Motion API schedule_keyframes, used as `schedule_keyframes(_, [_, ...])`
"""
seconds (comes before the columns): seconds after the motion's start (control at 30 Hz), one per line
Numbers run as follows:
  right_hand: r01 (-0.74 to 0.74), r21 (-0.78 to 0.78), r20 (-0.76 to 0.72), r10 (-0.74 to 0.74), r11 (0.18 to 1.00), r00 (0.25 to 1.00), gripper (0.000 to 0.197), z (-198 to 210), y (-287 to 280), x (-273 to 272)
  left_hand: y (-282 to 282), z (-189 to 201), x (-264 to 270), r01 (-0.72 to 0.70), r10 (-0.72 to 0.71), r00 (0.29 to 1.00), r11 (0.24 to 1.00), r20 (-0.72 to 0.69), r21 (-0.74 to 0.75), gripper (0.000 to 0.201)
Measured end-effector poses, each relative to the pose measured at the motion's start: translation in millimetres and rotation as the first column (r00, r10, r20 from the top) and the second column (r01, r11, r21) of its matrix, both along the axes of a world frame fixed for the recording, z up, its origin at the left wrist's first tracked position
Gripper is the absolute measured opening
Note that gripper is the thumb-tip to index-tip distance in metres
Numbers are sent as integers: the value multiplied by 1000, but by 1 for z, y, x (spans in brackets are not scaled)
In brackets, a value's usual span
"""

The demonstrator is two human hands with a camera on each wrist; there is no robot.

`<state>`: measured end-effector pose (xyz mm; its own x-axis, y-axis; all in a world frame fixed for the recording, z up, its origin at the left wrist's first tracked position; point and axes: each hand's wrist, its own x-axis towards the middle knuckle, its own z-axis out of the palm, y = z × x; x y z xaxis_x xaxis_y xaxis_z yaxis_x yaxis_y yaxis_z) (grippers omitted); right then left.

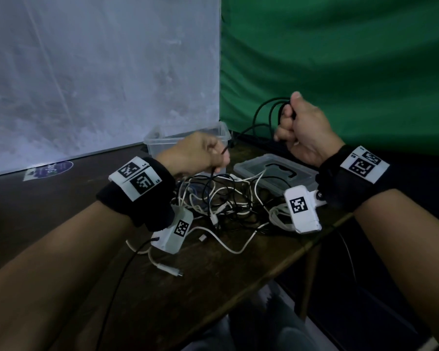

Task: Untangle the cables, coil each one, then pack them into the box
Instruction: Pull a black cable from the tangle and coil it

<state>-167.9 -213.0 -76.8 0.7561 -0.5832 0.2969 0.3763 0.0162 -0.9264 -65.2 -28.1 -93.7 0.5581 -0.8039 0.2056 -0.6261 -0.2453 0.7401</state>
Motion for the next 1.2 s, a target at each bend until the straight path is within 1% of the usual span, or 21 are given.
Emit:
schedule_keyframes(0.07, [14, 29, 23, -15, 999, 1000, 41, 3, -1, -1, 3, -4, 4, -65, 32, 987, 976, 158, 209, 11])
schedule_keyframes(0.1, [16, 30, 25, -17, 999, 1000, 41, 4, 0, -1, 3, -7, 5, -107, 59, 978, 964, 200, 242, 13])
schedule_keyframes(0.13, [14, 22, 20, -15, 1000, 1000, 41, 3, 1, -1, 3, -9, 4, -142, 93, 973, 964, 213, 224, 12])
schedule_keyframes(0.17, [5, 5, 4, -5, 1000, 1000, 41, 2, 2, -1, 2, -10, 5, -166, 129, 969, 972, 209, 169, 12])
schedule_keyframes(0.23, [-38, -49, -59, 36, 998, 998, 41, -2, 4, 0, -1, -9, 5, -197, 199, 972, 980, 125, -29, 16])
schedule_keyframes(0.3, [-117, -111, -147, 100, 987, 984, 41, -8, 7, 0, -4, -2, 5, -229, 238, 971, 946, 11, -230, 20])
schedule_keyframes(0.33, [-156, -139, -193, 128, 978, 973, 42, -11, 8, 0, -4, 2, 5, -246, 254, 967, 922, -13, -299, 22])
schedule_keyframes(0.4, [-213, -188, -279, 156, 959, 948, 42, -16, 12, 0, -5, 10, 6, -268, 286, 958, 880, -14, -392, 25])
schedule_keyframes(0.53, [-258, -274, -391, 138, 926, 910, 42, -22, 19, -1, -3, 18, 14, -296, 369, 929, 780, 24, -551, 27])
schedule_keyframes(0.63, [-246, -275, -393, 125, 929, 911, 44, -25, 19, -2, 1, 23, 19, -292, 410, 912, 694, 28, -658, 26])
schedule_keyframes(0.67, [-236, -257, -373, 129, 937, 919, 44, -25, 19, -1, 3, 24, 22, -295, 425, 904, 689, 39, -663, 25])
schedule_keyframes(0.7, [-226, -226, -341, 140, 947, 929, 44, -24, 18, -1, 5, 26, 23, -298, 441, 894, 714, 77, -634, 24])
schedule_keyframes(0.73, [-218, -185, -301, 156, 958, 941, 44, -22, 18, -1, 5, 26, 24, -305, 458, 876, 770, 152, -560, 22])
schedule_keyframes(0.8, [-215, -102, -217, 189, 971, 958, 45, -16, 18, -1, 6, 23, 22, -335, 433, 829, 891, 355, -305, 16])
schedule_keyframes(0.83, [-219, -76, -180, 202, 973, 963, 45, -13, 18, -2, 5, 20, 19, -345, 390, 818, 921, 423, -182, 14])
schedule_keyframes(0.9, [-217, -57, -124, 208, 975, 970, 44, -6, 19, -1, 4, 11, 13, -301, 260, 844, 954, 469, 14, 16])
schedule_keyframes(0.97, [-188, -67, -101, 181, 980, 978, 43, -4, 19, -1, 3, 4, 6, -186, 108, 892, 972, 438, 141, 20])
schedule_keyframes(1.0, [-166, -85, -105, 156, 983, 982, 43, -5, 19, 1, 2, 0, 5, -123, 45, 915, 978, 401, 171, 22])
schedule_keyframes(1.07, [-110, -155, -143, 88, 982, 986, 42, -9, 18, 4, 0, -3, 2, -19, -23, 953, 990, 301, 138, 26])
schedule_keyframes(1.13, [-68, -264, -206, 13, 962, 979, 42, -16, 18, 7, -1, -2, 0, 61, -62, 981, 998, 184, 8, 25])
schedule_keyframes(1.2, [-89, -382, -283, -24, 920, 959, 43, -26, 17, 8, -2, 1, -2, 80, -65, 991, 988, 117, -129, 23])
